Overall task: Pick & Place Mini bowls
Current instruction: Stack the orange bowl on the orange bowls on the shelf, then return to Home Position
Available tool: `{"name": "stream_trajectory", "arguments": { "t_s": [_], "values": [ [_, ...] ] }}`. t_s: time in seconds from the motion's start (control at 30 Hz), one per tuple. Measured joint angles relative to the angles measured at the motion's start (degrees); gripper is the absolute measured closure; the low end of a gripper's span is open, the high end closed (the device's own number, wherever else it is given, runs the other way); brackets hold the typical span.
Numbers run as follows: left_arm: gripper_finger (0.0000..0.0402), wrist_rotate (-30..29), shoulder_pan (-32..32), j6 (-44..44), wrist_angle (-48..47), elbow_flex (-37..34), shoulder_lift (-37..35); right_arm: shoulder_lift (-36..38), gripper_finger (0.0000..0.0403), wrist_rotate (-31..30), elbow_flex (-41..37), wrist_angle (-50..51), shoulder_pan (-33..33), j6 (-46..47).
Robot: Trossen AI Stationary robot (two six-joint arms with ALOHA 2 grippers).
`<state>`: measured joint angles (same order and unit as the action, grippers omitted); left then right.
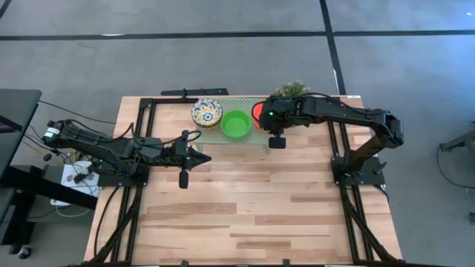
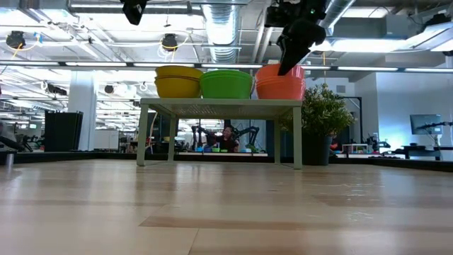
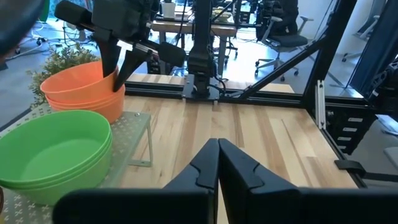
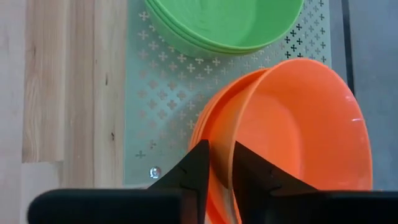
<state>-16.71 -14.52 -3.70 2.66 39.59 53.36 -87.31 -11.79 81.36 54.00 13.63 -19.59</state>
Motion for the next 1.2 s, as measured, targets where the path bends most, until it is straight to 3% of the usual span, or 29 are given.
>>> {"name": "stream_trajectory", "arguments": {
  "t_s": [0.37,0.93,1.2],
  "values": [
    [0.0395,0.0,0.0,0.0,-0.1,0.0,0.0,0.0,0.0311,-0.1,0.3,0.3,-0.1,-0.6],
    [0.0395,0.0,0.0,0.0,-0.1,0.0,0.0,0.0,0.0294,-2.1,16.1,9.2,-5.9,-1.1],
    [0.0393,0.0,-0.4,1.3,-0.4,0.0,-2.8,0.7,0.0304,-4.3,23.0,15.9,-12.1,7.7]
  ]
}}
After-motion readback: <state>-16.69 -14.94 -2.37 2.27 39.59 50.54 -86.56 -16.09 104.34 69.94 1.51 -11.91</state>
